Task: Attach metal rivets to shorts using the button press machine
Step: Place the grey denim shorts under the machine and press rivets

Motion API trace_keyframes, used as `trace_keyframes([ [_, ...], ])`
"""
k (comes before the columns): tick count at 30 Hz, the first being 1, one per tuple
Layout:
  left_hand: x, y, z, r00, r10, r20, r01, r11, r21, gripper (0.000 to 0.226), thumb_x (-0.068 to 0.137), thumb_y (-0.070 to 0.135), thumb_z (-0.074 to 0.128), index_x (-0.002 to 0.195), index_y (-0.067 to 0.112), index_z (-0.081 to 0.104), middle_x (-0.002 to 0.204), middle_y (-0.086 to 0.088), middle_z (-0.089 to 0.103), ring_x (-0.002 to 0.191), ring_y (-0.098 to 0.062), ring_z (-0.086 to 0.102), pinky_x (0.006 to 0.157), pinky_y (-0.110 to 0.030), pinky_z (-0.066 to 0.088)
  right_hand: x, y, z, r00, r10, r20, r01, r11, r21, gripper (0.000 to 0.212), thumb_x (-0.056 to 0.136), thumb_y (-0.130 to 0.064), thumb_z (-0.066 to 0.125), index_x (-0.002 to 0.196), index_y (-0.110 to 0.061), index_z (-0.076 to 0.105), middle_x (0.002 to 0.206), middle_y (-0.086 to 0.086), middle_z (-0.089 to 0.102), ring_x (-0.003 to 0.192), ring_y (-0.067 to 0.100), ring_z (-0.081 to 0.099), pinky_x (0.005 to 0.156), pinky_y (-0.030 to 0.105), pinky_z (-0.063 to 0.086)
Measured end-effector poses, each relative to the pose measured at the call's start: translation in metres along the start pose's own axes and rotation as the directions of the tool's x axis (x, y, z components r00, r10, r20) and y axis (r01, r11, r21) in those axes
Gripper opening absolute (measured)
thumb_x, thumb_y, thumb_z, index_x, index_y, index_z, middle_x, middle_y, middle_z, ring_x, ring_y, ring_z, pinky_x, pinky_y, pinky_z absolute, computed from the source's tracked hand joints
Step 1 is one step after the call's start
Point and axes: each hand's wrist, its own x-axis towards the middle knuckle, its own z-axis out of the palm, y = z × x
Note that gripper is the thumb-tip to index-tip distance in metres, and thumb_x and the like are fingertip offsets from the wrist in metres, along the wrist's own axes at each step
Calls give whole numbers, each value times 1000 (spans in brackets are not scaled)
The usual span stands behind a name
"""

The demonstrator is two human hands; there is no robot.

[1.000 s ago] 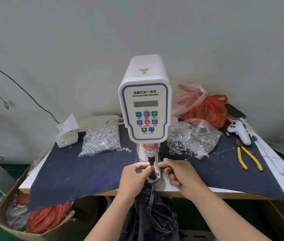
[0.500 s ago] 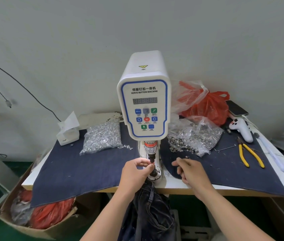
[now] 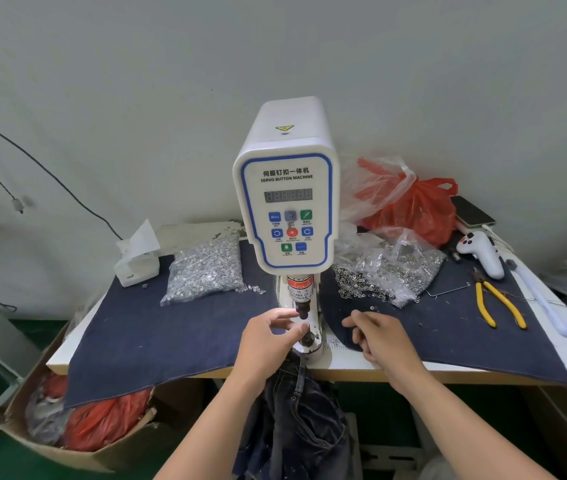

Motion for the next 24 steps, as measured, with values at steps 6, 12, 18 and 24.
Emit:
trace_keyframes([
  [6,-9,-1,-18,975,-222,-16,211,945,-251,18,100,32,68,89,30,81,86,13,76,78,-4,69,76,-25,51,-31,-8,0,939,-148,309,223,949,-221,25,100,-40,61,84,-26,76,76,-5,69,61,9,54,63,25,44],
  [12,-15,4,-35,881,-472,19,358,642,-678,13,98,18,72,89,12,78,68,3,64,51,-11,59,50,-26,53,-66,12,9,778,-92,621,487,712,-505,55,69,-66,79,112,-50,49,115,-30,49,106,-6,52,84,12,41],
  [18,-19,4,-51,784,-597,169,417,305,-856,12,97,17,73,88,10,71,64,0,58,49,-14,56,50,-28,55,-79,32,8,799,-279,532,549,699,-458,50,82,-52,74,111,-50,33,118,-30,48,110,-3,54,88,12,40],
  [24,-37,-10,-55,974,-209,-83,176,937,-300,30,91,63,67,94,35,79,93,13,75,88,-5,70,73,-17,52,-78,6,4,857,-290,427,439,843,-310,42,86,-40,74,111,-49,41,116,-31,65,118,-12,57,94,4,36],
])
